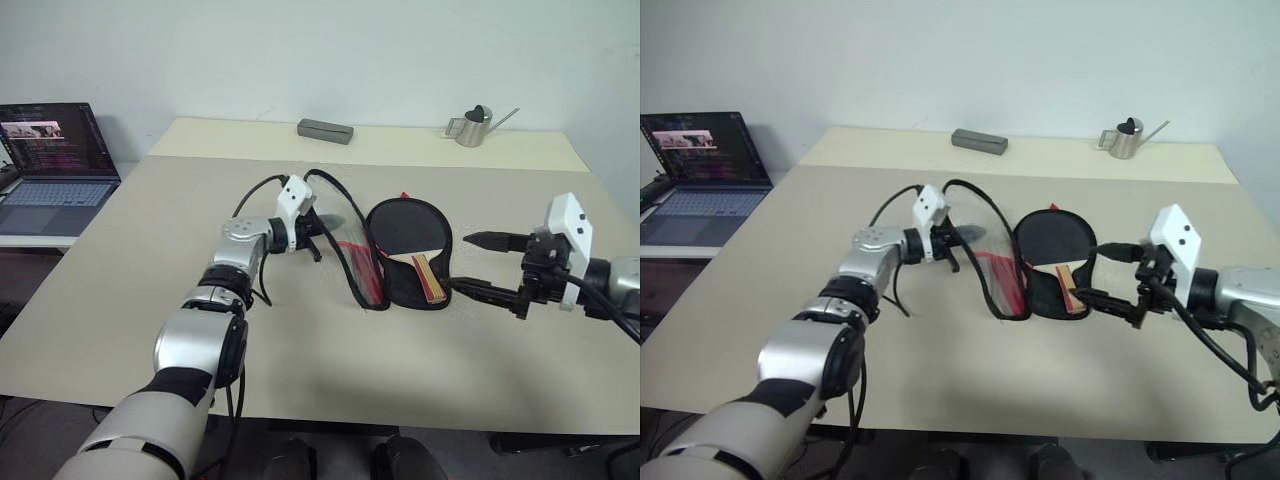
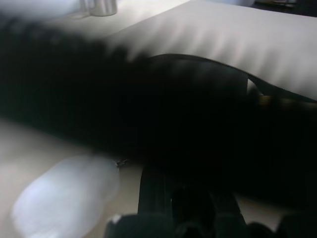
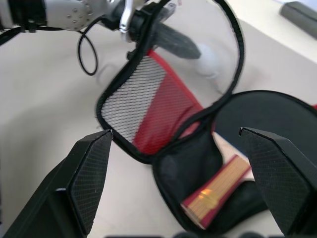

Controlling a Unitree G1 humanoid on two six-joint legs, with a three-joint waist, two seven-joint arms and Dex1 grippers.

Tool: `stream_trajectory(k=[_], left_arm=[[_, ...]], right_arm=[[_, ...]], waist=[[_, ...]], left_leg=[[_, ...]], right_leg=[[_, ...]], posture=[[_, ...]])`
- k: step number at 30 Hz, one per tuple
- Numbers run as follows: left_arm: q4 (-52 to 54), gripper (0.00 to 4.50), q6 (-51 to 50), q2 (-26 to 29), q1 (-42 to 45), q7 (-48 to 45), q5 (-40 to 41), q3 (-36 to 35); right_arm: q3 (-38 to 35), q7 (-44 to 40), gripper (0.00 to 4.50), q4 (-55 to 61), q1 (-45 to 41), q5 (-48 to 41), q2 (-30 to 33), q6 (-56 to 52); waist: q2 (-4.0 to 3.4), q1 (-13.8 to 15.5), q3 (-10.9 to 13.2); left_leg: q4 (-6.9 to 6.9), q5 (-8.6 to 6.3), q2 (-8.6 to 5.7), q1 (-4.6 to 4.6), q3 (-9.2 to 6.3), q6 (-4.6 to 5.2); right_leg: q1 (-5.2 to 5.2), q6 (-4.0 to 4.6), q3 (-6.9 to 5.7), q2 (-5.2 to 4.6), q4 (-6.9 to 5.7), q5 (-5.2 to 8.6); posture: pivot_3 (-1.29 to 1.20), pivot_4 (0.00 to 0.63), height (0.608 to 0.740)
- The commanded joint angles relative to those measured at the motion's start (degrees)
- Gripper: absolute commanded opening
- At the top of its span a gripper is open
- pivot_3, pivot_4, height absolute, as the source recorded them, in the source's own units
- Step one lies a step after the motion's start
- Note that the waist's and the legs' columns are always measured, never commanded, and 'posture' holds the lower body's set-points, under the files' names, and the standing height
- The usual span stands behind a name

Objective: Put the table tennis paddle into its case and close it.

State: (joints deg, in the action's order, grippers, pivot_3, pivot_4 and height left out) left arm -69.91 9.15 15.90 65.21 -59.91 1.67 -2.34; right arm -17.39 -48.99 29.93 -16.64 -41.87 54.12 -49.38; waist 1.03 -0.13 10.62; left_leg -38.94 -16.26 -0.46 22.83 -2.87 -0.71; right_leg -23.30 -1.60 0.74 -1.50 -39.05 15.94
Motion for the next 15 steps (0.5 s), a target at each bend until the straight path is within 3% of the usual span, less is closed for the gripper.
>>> stream_trajectory(k=[1,15], left_arm=[[0.13,0.01,1.23,-0.49,2.08,-0.50,-0.22,0.27],[-1.52,0.01,1.64,-3.26,3.57,0.23,-1.19,0.92]], right_arm=[[-3.65,0.00,4.50,0.80,0.69,-1.08,1.53,0.36],[-9.70,2.73,4.50,4.18,2.46,-6.20,3.43,-3.35]], waist=[[0.00,-0.01,0.00],[0.01,0.03,0.00]], left_leg=[[0.00,0.00,0.00,0.00,0.00,0.00],[0.00,0.00,0.01,0.00,0.01,0.00]], right_leg=[[0.00,0.00,0.00,0.00,0.00,0.00],[0.00,0.00,0.02,0.02,-0.01,0.00]], posture=[[0.00,0.150,0.740],[0.00,0.150,0.740]])
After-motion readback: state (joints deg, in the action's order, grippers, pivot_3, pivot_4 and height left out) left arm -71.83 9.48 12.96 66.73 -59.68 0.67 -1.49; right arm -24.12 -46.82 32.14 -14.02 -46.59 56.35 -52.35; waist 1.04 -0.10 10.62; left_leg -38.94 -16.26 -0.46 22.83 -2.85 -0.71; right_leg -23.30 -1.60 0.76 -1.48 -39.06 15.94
